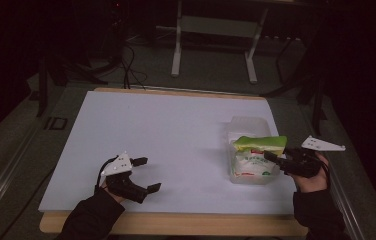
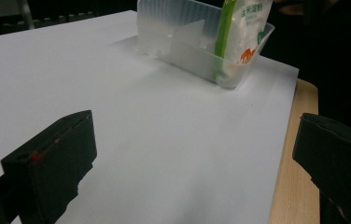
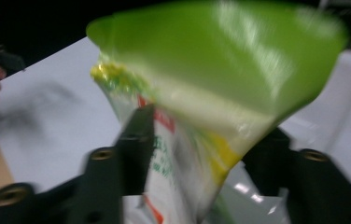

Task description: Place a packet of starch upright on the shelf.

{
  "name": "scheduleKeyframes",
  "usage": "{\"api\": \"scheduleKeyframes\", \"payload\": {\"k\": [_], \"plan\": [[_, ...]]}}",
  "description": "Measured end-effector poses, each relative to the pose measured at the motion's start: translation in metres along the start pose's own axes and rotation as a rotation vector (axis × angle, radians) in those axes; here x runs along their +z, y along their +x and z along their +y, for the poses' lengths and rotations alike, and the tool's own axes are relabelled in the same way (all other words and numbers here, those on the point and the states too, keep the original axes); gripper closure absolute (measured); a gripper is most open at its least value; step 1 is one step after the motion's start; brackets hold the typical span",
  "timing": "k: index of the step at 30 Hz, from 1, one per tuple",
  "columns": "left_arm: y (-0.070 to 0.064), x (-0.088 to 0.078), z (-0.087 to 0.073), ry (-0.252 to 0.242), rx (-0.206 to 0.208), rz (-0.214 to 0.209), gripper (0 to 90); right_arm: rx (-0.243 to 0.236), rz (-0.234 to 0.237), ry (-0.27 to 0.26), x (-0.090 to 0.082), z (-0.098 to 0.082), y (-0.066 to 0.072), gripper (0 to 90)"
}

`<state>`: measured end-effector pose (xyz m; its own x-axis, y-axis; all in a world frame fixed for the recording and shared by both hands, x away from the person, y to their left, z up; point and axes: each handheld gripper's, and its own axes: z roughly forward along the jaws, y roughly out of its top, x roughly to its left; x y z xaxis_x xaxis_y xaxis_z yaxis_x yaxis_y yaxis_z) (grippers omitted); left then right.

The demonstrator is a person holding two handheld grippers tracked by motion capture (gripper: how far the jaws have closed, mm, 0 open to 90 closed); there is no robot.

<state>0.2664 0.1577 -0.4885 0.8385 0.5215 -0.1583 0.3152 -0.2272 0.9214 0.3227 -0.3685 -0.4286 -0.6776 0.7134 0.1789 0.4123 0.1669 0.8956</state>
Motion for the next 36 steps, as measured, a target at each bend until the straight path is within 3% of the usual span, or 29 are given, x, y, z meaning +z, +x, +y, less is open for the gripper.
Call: {"api": "scheduleKeyframes", "payload": {"k": [1, 3, 5, 9, 12, 13, 18, 22, 36], "plan": [[0.0, 0.0, 0.0, 0.001, -0.003, 0.0, 0.2, 0.017, -0.016, -0.029, -0.006, 0.006, 0.002, 29.8], [0.0, -0.001, 0.0, 0.006, -0.003, -0.001, 0.2, 0.011, -0.043, -0.066, -0.013, 0.013, 0.005, 23.0], [-0.001, -0.003, -0.001, 0.006, -0.006, 0.001, 0.2, 0.01, -0.025, -0.091, -0.019, 0.021, 0.009, 15.3], [-0.001, -0.005, -0.002, 0.003, -0.011, 0.004, 0.2, -0.028, 0.005, -0.118, -0.029, 0.039, 0.023, 12.6], [-0.002, -0.006, -0.004, 0.001, -0.013, 0.002, 0.2, -0.03, 0.035, -0.131, -0.03, 0.046, 0.03, 13.5], [-0.003, -0.006, -0.004, -0.003, -0.015, 0.0, 0.2, -0.059, 0.041, -0.128, -0.029, 0.052, 0.041, 13.5], [-0.004, -0.007, -0.006, -0.006, -0.018, -0.007, 0.2, -0.099, 0.087, -0.14, -0.022, 0.061, 0.059, 13.6], [-0.005, -0.008, -0.006, -0.008, -0.011, -0.008, 0.2, -0.151, 0.144, -0.134, -0.007, 0.067, 0.079, 13.6], [-0.008, -0.011, -0.005, -0.024, 0.001, -0.01, 0.2, -0.205, 0.252, -0.077, 0.039, 0.057, 0.114, 13.5]]}}
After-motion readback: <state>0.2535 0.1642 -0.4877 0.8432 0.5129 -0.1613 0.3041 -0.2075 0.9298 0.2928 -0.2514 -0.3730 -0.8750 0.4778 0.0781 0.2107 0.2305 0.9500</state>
